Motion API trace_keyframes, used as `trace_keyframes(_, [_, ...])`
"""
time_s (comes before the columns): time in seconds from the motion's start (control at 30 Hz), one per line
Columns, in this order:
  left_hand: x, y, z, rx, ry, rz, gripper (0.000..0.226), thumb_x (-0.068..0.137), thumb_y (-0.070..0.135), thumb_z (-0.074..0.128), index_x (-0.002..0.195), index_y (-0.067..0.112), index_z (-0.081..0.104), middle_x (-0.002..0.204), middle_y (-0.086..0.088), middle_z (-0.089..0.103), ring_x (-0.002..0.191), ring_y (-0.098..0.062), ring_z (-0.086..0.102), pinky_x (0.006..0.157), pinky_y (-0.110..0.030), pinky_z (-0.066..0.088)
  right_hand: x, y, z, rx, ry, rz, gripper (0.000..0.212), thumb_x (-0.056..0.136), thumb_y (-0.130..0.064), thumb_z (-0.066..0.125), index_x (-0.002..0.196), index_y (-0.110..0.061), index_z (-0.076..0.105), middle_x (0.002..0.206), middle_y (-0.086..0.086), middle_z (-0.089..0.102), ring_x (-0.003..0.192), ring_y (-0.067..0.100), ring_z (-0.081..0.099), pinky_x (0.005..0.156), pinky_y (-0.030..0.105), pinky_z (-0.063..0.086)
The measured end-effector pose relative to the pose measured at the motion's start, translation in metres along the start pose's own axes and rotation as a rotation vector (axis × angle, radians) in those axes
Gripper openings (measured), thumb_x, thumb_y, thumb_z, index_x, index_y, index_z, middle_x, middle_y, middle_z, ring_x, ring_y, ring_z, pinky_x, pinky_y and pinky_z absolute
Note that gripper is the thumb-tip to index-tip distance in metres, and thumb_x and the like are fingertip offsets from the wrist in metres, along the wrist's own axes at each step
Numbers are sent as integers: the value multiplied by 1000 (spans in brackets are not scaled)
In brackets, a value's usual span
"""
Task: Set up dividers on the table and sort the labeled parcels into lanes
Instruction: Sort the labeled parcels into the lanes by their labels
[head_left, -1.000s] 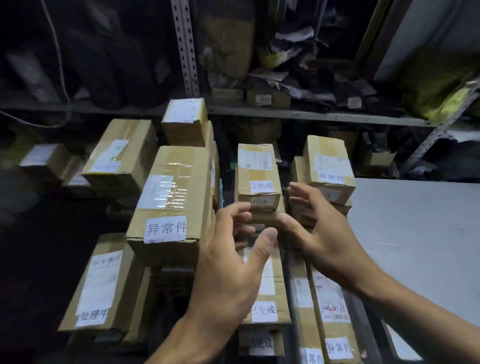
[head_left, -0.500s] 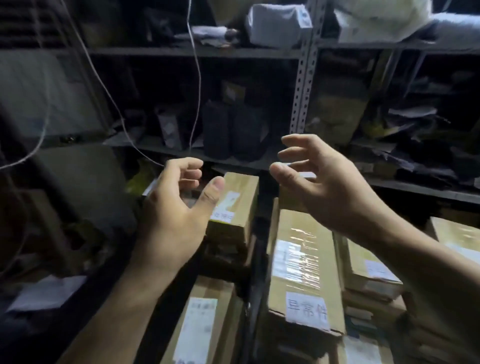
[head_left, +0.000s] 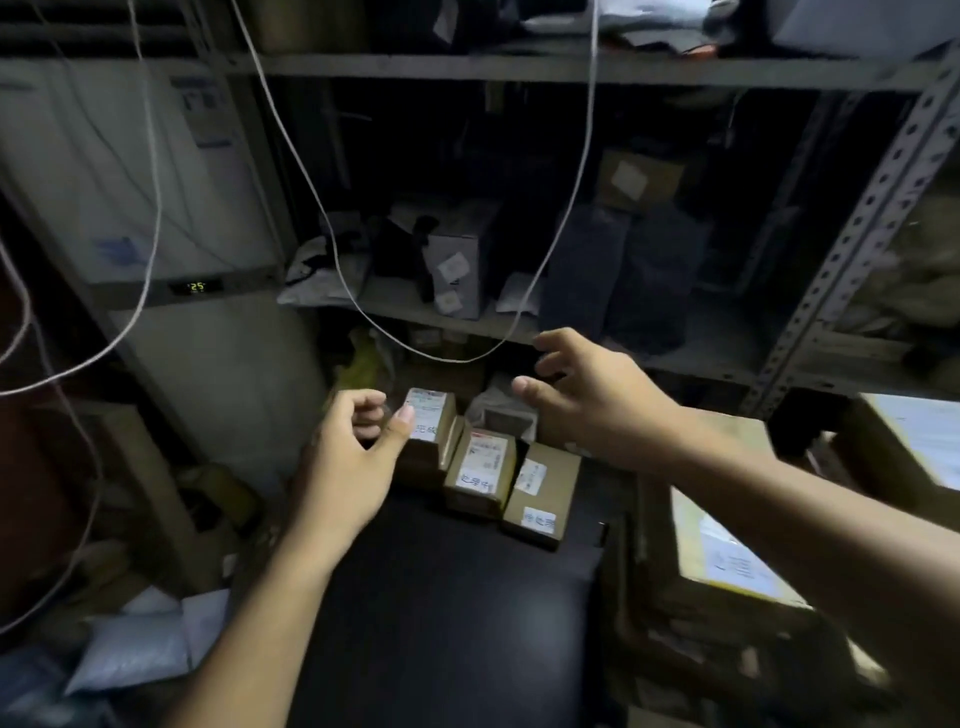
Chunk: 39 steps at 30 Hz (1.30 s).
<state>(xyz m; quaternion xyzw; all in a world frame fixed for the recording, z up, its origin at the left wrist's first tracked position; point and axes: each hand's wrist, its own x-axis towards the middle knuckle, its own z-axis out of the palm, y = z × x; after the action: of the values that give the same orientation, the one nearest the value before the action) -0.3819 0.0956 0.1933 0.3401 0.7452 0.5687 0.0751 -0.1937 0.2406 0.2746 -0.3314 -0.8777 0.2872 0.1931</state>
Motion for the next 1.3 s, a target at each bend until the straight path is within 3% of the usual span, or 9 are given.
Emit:
trace_keyframes(0.33, [122,-170,29,9,-168,-353,32,88,36,69,112,18,57,114,-6,64,88,-7,61,83,-29,48,126,55,204,72,-189,356,56,94,-45,58,140,-15,45,123,7,67,111,25,63,88,33,50])
trace_keyframes(0.53, [159,-250,87,-17,-175,-482,62,88,41,66,141,15,45,145,-12,47,130,-27,48,109,-43,39,182,100,292,178,-128,534,59,97,-43,54,145,-12,38,137,12,58,124,32,54,99,36,44])
trace_keyframes(0.63, [167,-267,108,-40,-170,-457,66,90,42,64,146,16,40,146,-7,48,134,-23,45,110,-36,37,199,110,319,258,-72,543,62,98,-44,52,149,-15,32,145,10,51,132,31,48,101,35,38])
trace_keyframes(0.73, [168,-272,122,-91,-207,-427,55,91,34,64,140,15,49,133,-3,61,116,-15,58,89,-16,42,206,117,338,377,-78,549,51,99,-40,51,144,-19,41,137,6,59,126,28,53,104,38,42])
trace_keyframes(0.8, [166,-270,127,-115,-213,-427,49,91,28,65,137,13,52,126,-3,65,108,-14,61,84,-16,44,207,117,345,448,-56,568,47,99,-35,54,142,-20,43,133,2,61,124,26,56,105,41,44])
trace_keyframes(0.9, [161,-258,124,-132,-121,-420,42,90,28,67,128,16,56,120,-2,66,106,-16,63,90,-30,49,203,107,345,504,54,547,45,96,-32,58,137,-21,44,125,1,64,115,22,60,92,34,48])
trace_keyframes(1.0, [153,-235,112,-133,-22,-364,42,87,35,68,125,19,57,119,0,65,109,-16,60,96,-38,49,193,89,327,549,113,527,41,93,-37,60,129,-21,48,119,-1,66,109,19,63,96,40,50])
trace_keyframes(1.17, [108,-175,77,-158,2,-275,34,83,38,71,113,31,57,116,5,66,110,-13,60,96,-38,48,141,53,264,587,142,420,39,91,-34,65,126,-28,50,112,-11,66,105,8,63,96,37,52])
trace_keyframes(1.3, [53,-112,50,-212,-36,-240,30,83,36,74,107,35,58,111,9,68,104,-9,63,93,-38,50,66,25,203,659,148,369,32,92,-36,63,119,-47,49,111,-22,64,92,-2,67,81,34,59])
